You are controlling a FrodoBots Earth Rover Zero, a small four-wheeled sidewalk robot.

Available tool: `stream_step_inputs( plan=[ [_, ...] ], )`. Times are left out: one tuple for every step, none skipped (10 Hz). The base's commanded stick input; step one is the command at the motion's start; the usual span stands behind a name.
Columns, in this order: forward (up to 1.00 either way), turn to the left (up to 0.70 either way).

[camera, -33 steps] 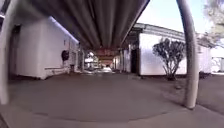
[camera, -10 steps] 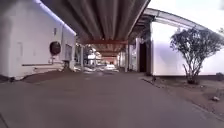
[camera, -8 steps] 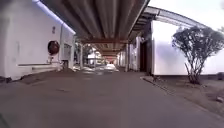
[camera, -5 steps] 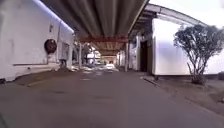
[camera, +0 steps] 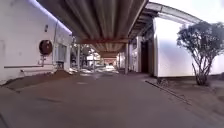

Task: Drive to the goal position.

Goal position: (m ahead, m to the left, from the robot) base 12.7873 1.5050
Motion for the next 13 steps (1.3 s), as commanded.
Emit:
stream_step_inputs(
  plan=[
    [0.70,0.00],
    [0.70,0.00],
    [0.70,0.00],
    [0.70,0.00],
    [0.70,0.00],
    [0.70,0.00],
    [0.70,0.00],
    [0.70,0.00],
    [0.70,0.00],
    [0.70,0.00],
    [0.70,0.00],
    [0.70,0.00],
    [0.70,0.00]
  ],
)
